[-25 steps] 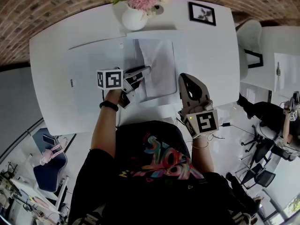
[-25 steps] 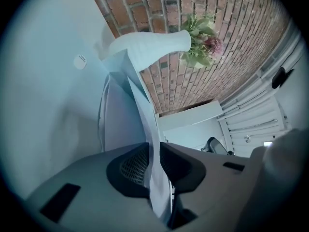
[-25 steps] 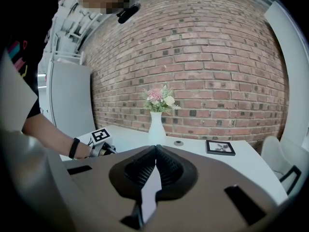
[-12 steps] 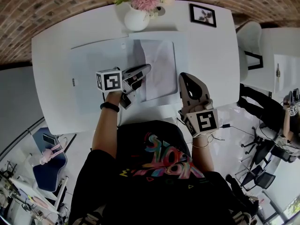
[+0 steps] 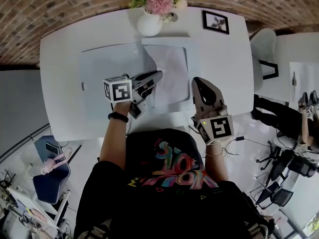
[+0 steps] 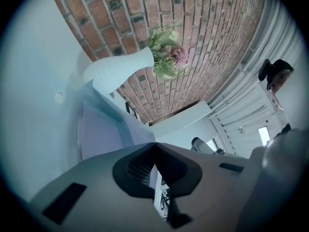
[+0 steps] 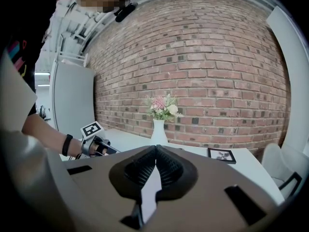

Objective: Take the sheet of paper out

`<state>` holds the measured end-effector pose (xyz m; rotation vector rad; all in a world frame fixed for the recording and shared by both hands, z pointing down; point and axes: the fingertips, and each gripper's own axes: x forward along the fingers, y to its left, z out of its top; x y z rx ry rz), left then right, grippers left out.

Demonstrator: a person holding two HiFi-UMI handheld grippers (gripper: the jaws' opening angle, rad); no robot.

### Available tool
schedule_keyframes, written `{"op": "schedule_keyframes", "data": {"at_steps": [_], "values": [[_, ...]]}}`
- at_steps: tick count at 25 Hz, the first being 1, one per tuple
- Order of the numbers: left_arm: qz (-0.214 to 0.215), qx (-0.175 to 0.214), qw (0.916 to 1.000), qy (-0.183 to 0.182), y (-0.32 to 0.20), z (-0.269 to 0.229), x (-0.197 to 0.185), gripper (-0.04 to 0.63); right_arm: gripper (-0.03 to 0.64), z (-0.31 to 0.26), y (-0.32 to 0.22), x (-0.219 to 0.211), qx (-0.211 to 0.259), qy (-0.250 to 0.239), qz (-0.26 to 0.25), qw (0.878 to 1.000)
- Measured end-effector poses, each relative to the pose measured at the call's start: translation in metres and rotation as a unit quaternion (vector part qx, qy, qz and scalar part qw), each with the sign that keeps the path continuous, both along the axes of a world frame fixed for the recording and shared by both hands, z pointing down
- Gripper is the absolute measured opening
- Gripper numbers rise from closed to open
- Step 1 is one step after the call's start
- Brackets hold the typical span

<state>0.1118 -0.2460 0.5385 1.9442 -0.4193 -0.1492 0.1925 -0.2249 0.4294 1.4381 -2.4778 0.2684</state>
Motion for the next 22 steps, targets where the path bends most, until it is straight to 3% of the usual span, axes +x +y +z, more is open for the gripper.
{"op": "schedule_keyframes", "data": {"at_steps": [14,18,22], "values": [[-0.068,0.074,0.9949,-0.008,0.019,-0.064,-0.036,0.023,0.02,-0.027,0.012,-0.015,0.029,-0.004,-0.034,0.999],[-0.098,0.109,0.9889,-0.024,0.021,-0.088,-0.053,0.023,0.02,-0.029,0.011,-0.018,0.03,0.005,-0.05,0.998],[-0.137,0.151,0.9772,-0.06,0.021,-0.112,-0.072,0.023,0.02,-0.036,0.007,-0.026,0.039,0.004,-0.067,0.997]]}}
